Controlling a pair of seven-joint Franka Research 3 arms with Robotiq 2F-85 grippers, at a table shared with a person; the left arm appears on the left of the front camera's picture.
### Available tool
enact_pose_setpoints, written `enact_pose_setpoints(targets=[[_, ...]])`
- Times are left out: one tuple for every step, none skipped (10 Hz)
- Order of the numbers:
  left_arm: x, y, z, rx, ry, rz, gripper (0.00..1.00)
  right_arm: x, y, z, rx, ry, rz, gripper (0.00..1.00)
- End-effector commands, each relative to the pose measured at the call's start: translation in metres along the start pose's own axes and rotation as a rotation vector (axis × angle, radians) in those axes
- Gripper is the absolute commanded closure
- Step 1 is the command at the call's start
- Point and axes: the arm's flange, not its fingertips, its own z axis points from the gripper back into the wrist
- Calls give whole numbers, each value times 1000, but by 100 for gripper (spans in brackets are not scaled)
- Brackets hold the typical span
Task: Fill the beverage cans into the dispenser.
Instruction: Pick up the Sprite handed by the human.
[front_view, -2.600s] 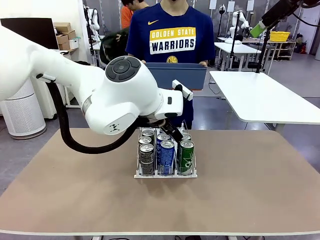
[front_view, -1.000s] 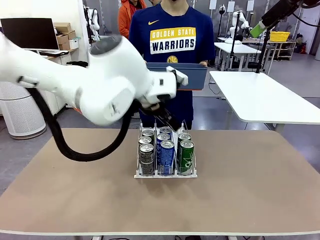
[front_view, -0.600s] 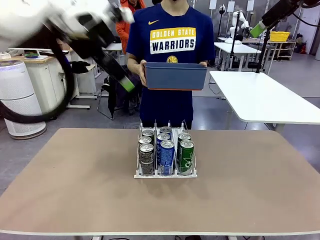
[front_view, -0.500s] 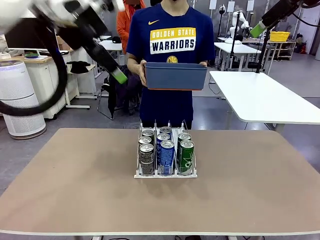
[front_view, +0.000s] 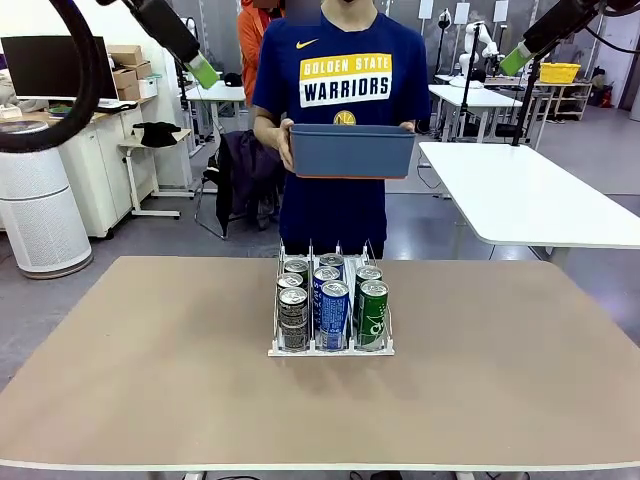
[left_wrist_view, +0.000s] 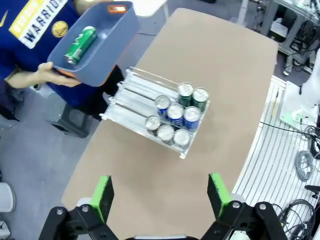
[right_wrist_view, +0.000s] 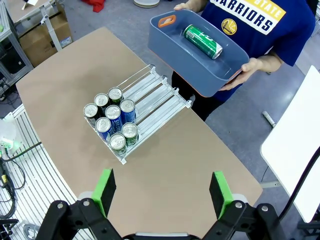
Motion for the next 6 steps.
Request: enact_pose_setpoints(targets=[[-1,8,4,92,32,37,0,0,1,0,0,0,0,0],[-3,7,2,101,25,47,0,0,1,0,0,0,0,0],[-6,9,0,107,-5,53,0,0,1,0,0,0,0,0],[-7,7,-6,106,-56,36,0,0,1,0,0,0,0,0],[-2,15,7,82,9,29,0,0,1,0,0,0,0,0],[-2,15,7,82,9,29,0,0,1,0,0,0,0,0]])
